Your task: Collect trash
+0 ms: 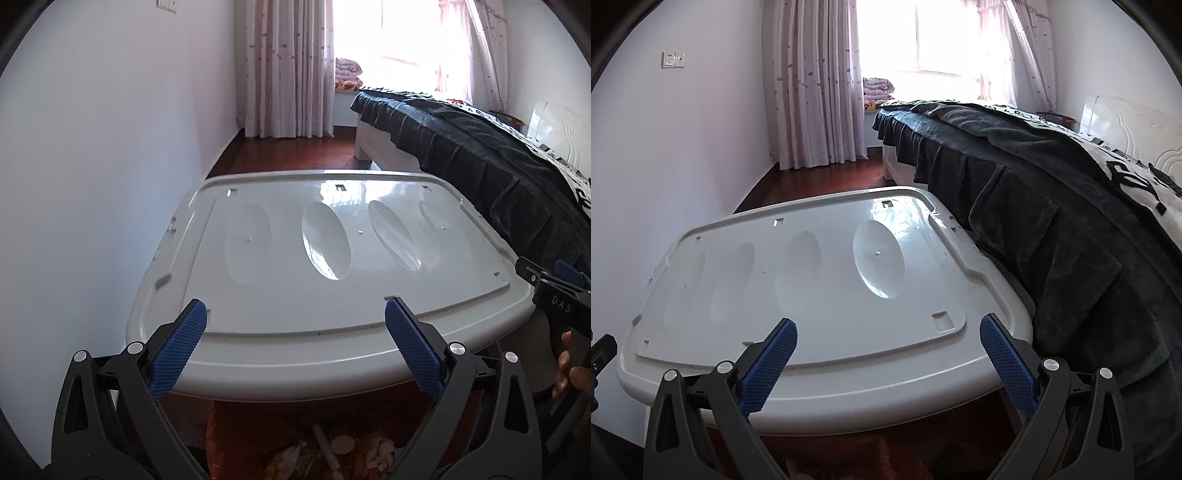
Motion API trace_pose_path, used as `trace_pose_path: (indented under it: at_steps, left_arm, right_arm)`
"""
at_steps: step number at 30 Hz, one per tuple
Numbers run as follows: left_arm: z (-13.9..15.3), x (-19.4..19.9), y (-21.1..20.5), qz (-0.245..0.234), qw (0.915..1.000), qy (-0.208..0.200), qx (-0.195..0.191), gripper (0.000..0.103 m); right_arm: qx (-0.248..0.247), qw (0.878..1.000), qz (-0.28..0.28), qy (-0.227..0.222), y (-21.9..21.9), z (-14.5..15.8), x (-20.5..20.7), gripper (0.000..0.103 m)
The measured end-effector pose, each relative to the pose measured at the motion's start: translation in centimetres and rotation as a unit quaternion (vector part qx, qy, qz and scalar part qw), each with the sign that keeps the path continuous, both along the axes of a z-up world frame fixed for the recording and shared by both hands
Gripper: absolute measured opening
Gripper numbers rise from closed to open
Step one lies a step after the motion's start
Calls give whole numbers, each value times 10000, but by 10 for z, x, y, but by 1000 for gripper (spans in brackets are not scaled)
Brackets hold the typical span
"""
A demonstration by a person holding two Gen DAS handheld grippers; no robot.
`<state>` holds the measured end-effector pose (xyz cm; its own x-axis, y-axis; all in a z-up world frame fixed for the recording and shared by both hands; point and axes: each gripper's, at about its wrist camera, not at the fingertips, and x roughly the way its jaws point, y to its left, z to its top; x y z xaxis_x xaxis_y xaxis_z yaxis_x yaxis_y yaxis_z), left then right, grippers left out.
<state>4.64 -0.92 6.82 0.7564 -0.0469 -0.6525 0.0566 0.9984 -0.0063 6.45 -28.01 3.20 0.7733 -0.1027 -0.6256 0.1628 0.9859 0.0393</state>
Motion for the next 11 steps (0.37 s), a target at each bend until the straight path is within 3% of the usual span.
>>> trace_pose_path:
  at_steps: [11]
  left_arm:
    - [-14, 12, 4, -31, 9983, 505, -301, 95]
  right_arm:
    - [33, 10000, -31, 11, 0, 0, 2, 98]
